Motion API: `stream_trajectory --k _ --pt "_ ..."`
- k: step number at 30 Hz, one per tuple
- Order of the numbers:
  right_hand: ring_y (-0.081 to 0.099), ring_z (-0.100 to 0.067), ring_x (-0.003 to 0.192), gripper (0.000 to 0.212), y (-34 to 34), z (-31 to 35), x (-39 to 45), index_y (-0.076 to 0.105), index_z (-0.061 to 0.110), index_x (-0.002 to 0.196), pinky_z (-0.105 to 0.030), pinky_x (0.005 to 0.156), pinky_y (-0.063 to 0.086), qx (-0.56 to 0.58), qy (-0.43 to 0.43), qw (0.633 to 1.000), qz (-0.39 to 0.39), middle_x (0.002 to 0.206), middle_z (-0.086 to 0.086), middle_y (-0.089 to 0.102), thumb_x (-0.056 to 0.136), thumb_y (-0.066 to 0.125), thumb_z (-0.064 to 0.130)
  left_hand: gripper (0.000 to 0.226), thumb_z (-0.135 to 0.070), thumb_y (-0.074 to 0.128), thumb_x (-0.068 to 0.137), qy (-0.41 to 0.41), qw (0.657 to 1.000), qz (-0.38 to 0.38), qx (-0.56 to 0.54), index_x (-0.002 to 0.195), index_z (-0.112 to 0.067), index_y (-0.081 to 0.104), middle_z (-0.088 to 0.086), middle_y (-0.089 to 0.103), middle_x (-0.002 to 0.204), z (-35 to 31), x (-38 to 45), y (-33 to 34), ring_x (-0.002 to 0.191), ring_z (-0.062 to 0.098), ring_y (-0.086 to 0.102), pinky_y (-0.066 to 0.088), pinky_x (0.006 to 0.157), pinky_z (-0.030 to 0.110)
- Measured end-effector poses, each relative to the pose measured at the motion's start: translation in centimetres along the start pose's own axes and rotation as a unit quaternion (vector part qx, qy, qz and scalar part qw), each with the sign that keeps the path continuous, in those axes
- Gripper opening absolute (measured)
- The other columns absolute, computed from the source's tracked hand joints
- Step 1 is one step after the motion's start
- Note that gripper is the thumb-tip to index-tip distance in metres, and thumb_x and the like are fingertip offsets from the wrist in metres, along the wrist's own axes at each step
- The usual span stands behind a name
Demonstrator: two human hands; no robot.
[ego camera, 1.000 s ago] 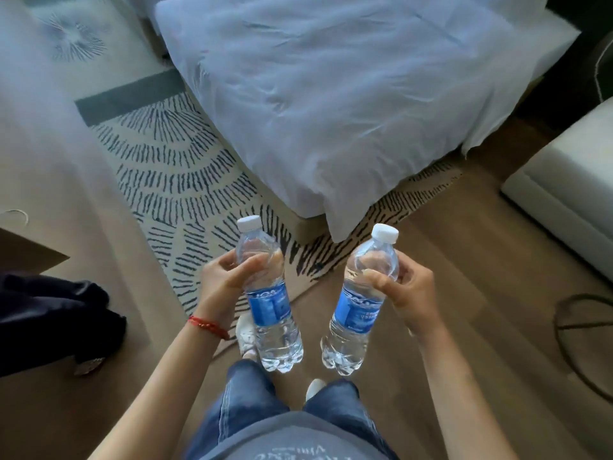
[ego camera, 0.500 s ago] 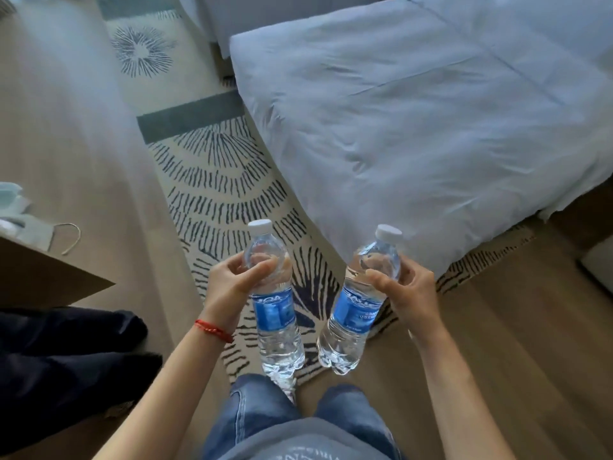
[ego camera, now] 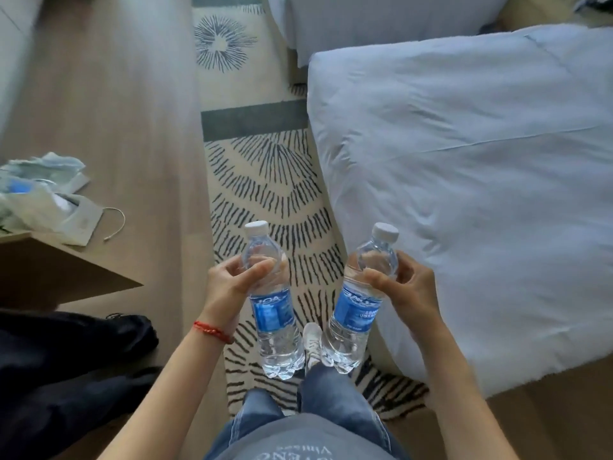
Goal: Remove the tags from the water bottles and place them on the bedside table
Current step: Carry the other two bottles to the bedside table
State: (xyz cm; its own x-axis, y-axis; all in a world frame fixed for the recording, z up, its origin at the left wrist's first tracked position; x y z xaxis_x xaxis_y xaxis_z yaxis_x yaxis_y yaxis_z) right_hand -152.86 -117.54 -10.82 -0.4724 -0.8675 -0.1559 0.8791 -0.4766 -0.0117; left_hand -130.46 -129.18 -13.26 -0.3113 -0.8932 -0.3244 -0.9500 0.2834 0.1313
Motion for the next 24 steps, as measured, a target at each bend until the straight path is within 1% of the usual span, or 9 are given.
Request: stream_trajectory --k 4,6,7,10,12,15,17,20,24 --pt "0.068 -0.002 0.071 0.025 0.5 1.5 8.0 0.068 0.026 0.086 -0.011 0.059 0.049 -0.029 -0.007 0.999 0.039 0.079 0.012 0.073 0.067 0.077 0.012 0.059 -0.055 0.085 0.033 -0.001 0.999 -0.037 -0.01 0.08 -0.021 0.073 0.002 0.075 0.083 -2.8 5.7 0.9 0.078 0.021 0.07 0.056 0.067 0.031" --pt "0.067 -0.001 0.07 0.026 0.9 2.5 11.6 0.068 0.027 0.086 -0.01 0.059 0.048 -0.037 -0.011 0.997 0.059 0.077 0.013 0.073 0.07 0.075 0.008 0.061 -0.056 0.085 0.033 0.002 0.998 -0.053 -0.014 0.08 -0.02 0.073 0.003 0.074 0.083 -4.3 8.4 1.0 0.08 0.022 0.07 0.055 0.07 0.035" --pt "0.068 -0.001 0.07 0.026 1.3 3.0 13.3 0.068 0.027 0.086 -0.01 0.059 0.048 -0.039 -0.011 0.997 0.067 0.077 0.013 0.073 0.07 0.075 0.008 0.06 -0.056 0.085 0.034 0.005 0.998 -0.059 -0.016 0.08 -0.021 0.074 0.002 0.074 0.083 -4.9 9.7 1.1 0.079 0.022 0.07 0.056 0.069 0.034" --pt "0.069 -0.004 0.071 0.022 2.8 4.0 18.0 0.071 0.028 0.083 -0.012 0.059 0.049 -0.037 -0.013 0.996 0.085 0.078 0.011 0.074 0.068 0.077 0.012 0.057 -0.057 0.085 0.035 0.019 0.997 -0.067 -0.026 0.079 -0.023 0.074 -0.001 0.074 0.08 -6.6 13.4 0.6 0.076 0.018 0.07 0.056 0.063 0.027" --pt "0.069 -0.004 0.071 0.023 4.1 4.4 21.1 0.07 0.027 0.084 -0.012 0.059 0.049 -0.035 -0.013 0.995 0.095 0.078 0.011 0.074 0.065 0.076 0.017 0.057 -0.057 0.085 0.034 0.018 0.996 -0.08 -0.033 0.079 -0.024 0.074 -0.001 0.074 0.079 -7.6 16.1 -0.1 0.076 0.017 0.07 0.055 0.062 0.026" --pt "0.069 -0.003 0.072 0.032 6.7 4.7 25.9 0.068 0.027 0.089 -0.011 0.06 0.049 -0.04 -0.016 0.994 0.105 0.079 0.014 0.074 0.061 0.081 0.02 0.057 -0.059 0.084 0.033 0.011 0.996 -0.086 -0.035 0.079 -0.026 0.074 -0.003 0.074 0.078 -8.9 20.8 -1.7 0.075 0.015 0.069 0.054 0.061 0.025" --pt "0.069 -0.003 0.073 0.032 8.6 4.9 29.2 0.068 0.028 0.09 -0.011 0.06 0.049 -0.042 -0.015 0.994 0.104 0.08 0.013 0.074 0.06 0.079 0.025 0.058 -0.058 0.084 0.032 0.01 0.996 -0.085 -0.034 0.08 -0.026 0.074 -0.003 0.074 0.078 -9.9 24.3 -2.9 0.075 0.015 0.069 0.054 0.061 0.025" --pt "0.069 -0.006 0.074 0.026 11.8 5.3 34.6 0.07 0.03 0.087 -0.012 0.061 0.05 -0.046 -0.02 0.994 0.1 0.082 0.011 0.074 0.064 0.079 0.021 0.058 -0.057 0.085 0.034 0.014 0.996 -0.082 -0.035 0.081 -0.024 0.074 -0.001 0.074 0.078 -11.9 30.1 -5.1 0.075 0.015 0.069 0.054 0.061 0.025" --pt "0.07 -0.007 0.075 0.032 16.8 7.1 41.9 0.068 0.026 0.092 -0.013 0.061 0.05 -0.048 -0.026 0.994 0.096 0.082 0.01 0.074 0.063 0.08 0.025 0.052 -0.051 0.085 0.039 0.011 0.998 -0.063 -0.026 0.081 -0.023 0.074 -0.001 0.074 0.078 -15.7 38.3 -8.2 0.074 0.015 0.07 0.053 0.06 0.023"
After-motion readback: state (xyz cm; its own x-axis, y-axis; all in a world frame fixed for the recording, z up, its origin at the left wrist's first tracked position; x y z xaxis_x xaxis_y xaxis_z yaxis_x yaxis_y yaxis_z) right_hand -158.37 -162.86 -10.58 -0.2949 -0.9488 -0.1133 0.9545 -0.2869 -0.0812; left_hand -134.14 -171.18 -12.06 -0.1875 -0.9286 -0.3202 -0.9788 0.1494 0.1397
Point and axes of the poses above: each hand's wrist, its own x-axis towards the middle knuckle, its own y-axis out of the palm, z = x × y, the point moved 1 cm from there along x, towards the middle knuckle
